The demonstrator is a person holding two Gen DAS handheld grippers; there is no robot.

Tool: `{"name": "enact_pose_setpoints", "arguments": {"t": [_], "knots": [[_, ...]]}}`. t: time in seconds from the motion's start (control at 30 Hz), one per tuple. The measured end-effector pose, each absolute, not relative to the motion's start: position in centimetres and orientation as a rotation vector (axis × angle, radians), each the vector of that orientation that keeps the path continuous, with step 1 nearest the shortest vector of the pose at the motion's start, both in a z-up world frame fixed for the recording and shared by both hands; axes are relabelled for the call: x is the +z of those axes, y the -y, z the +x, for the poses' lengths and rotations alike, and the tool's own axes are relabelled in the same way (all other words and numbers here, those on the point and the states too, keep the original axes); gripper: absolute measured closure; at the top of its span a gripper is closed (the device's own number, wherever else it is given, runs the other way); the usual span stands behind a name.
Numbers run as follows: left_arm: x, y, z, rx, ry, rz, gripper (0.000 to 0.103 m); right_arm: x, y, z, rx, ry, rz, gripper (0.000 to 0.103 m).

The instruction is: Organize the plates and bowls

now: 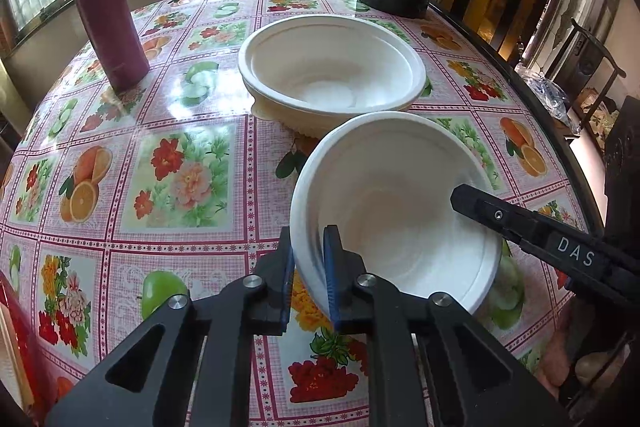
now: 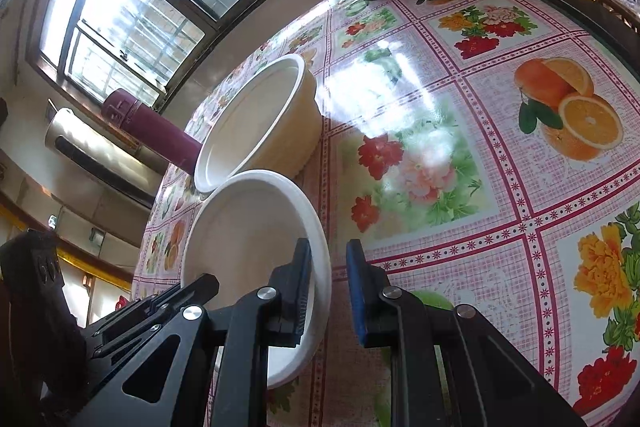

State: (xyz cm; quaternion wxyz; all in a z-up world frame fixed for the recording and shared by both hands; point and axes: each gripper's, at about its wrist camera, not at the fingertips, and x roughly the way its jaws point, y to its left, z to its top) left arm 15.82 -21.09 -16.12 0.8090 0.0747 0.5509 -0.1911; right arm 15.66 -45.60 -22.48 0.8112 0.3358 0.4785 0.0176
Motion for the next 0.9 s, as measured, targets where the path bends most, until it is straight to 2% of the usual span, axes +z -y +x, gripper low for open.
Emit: {"name": "enact_pose_setpoints", "arguments": {"t": [0.3, 0.47, 0.9], "knots": [[-15.8, 19.7, 15.9, -0.403, -1.189, 0.136, 0.091, -22.6, 44.9, 16.1, 0.091, -1.029, 0.713, 0.084], [-16.1, 18.5, 16.1, -0.413, -1.218, 0.097, 0.091, -23.1, 44.8, 16.5, 0.132, -1.052, 0.759, 0.080], [-16.2, 16.8, 15.6, -0.381, -1.212, 0.097, 0.090, -22.1, 42.3, 17.0, 0.165, -1.007, 0.675, 0.083]]}}
